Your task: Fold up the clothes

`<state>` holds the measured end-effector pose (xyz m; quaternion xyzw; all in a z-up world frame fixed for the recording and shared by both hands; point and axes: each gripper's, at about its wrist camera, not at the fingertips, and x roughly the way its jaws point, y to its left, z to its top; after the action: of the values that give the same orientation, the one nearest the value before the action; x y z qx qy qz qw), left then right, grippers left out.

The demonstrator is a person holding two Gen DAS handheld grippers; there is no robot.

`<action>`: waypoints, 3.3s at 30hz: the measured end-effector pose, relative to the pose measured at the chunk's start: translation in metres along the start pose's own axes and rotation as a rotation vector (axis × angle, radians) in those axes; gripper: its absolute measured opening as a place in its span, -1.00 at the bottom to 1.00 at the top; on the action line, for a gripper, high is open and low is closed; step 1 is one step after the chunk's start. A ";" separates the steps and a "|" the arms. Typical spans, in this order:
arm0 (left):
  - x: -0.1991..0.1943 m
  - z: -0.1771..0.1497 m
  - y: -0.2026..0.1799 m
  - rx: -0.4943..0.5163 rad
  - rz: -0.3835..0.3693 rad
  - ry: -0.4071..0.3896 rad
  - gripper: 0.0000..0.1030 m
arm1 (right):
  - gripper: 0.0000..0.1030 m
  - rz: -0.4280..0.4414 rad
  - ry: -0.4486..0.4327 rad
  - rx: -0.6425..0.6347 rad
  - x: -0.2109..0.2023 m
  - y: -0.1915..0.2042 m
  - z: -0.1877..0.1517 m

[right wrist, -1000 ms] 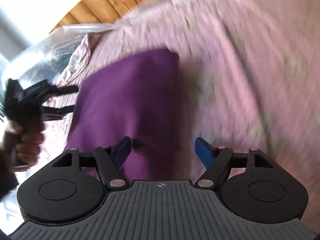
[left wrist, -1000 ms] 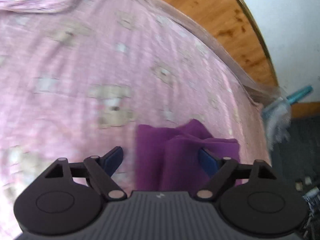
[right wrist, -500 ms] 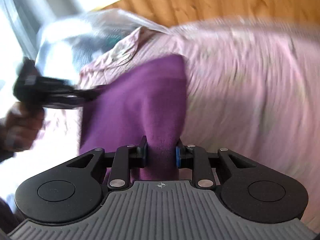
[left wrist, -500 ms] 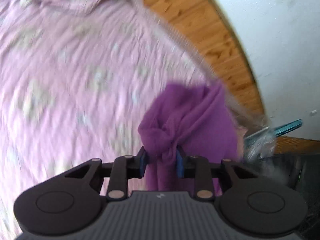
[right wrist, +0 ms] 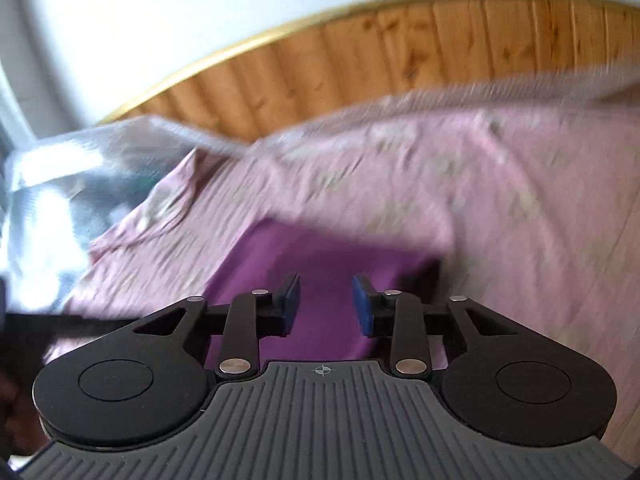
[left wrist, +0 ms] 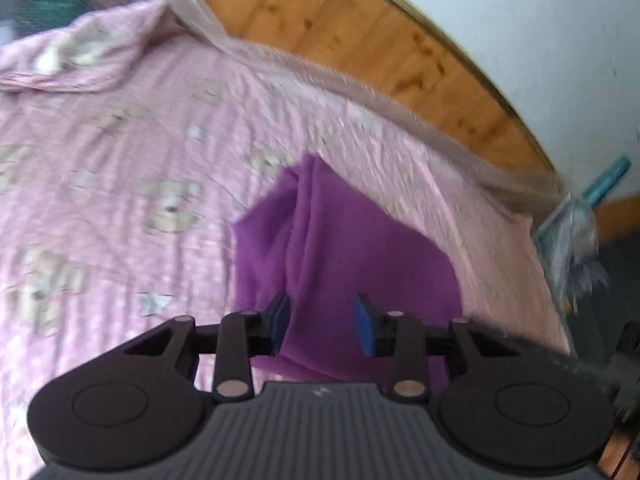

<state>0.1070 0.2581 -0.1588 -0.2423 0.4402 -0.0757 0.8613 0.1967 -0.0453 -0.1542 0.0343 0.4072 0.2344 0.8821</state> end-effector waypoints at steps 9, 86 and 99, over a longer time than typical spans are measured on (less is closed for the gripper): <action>-0.020 0.021 0.013 0.124 -0.073 0.026 -0.18 | -0.32 0.023 -0.034 0.094 -0.025 0.021 -0.076; -0.021 -0.043 -0.143 -0.012 0.319 0.042 1.00 | 0.86 -0.137 0.121 -0.069 -0.074 -0.018 -0.048; -0.087 -0.071 -0.181 0.063 0.294 -0.030 1.00 | 0.91 -0.237 -0.020 -0.105 -0.169 0.037 -0.047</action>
<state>0.0135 0.1057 -0.0436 -0.1490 0.4554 0.0410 0.8768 0.0538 -0.0926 -0.0576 -0.0581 0.3869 0.1494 0.9081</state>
